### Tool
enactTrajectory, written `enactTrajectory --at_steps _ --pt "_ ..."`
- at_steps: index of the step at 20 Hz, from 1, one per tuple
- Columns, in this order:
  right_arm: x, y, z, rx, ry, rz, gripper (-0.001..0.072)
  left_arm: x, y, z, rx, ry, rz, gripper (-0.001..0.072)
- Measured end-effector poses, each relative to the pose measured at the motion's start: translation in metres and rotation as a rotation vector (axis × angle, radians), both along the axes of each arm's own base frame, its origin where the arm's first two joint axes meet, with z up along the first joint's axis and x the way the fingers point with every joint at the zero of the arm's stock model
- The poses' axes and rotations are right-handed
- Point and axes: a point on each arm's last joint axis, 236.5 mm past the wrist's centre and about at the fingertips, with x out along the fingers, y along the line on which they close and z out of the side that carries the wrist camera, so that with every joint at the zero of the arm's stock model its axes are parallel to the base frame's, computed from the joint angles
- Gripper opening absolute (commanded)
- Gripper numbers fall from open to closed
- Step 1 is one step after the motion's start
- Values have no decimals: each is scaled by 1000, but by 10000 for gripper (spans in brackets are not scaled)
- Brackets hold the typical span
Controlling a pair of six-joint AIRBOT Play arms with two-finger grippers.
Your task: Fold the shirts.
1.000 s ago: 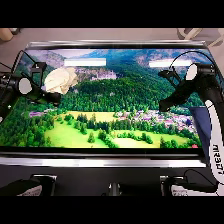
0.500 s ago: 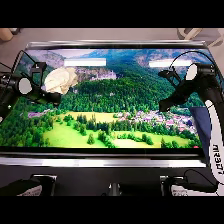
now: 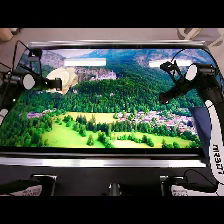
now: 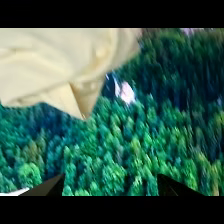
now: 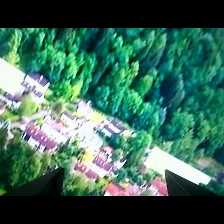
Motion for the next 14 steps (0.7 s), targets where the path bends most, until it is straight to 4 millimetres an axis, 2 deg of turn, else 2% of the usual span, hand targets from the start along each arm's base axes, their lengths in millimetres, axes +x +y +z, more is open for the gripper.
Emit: enactTrajectory --at_steps 2,3,5,6,7,8,10,11,12,13,14 --pt "17 1 6 5 -74 -6 688 36 26 2 -17 -33 86 716" --pt "22 4 9 21 -98 -13 687 52 41 -6 -25 -20 134 717" --pt "28 11 13 60 -128 -22 687 74 63 -35 -63 44 212 719" --pt "30 14 14 75 -133 -25 686 82 68 -53 -97 78 239 718" --pt "30 17 14 89 -133 -28 641 89 68 -72 -143 112 259 718" --pt "30 20 15 102 -133 -29 553 95 65 -88 -187 133 269 718" --pt "30 23 15 118 -132 -31 531 110 53 -113 -263 145 263 714" --pt "30 24 16 125 -135 -32 531 115 48 -122 -282 145 254 623" --pt "31 25 16 130 -139 -33 532 119 44 -129 -299 143 247 230" --pt "32 26 17 133 -142 -34 531 123 40 -134 -313 140 243 42" --pt "33 26 18 135 -150 -35 530 124 38 -139 -322 145 238 28"
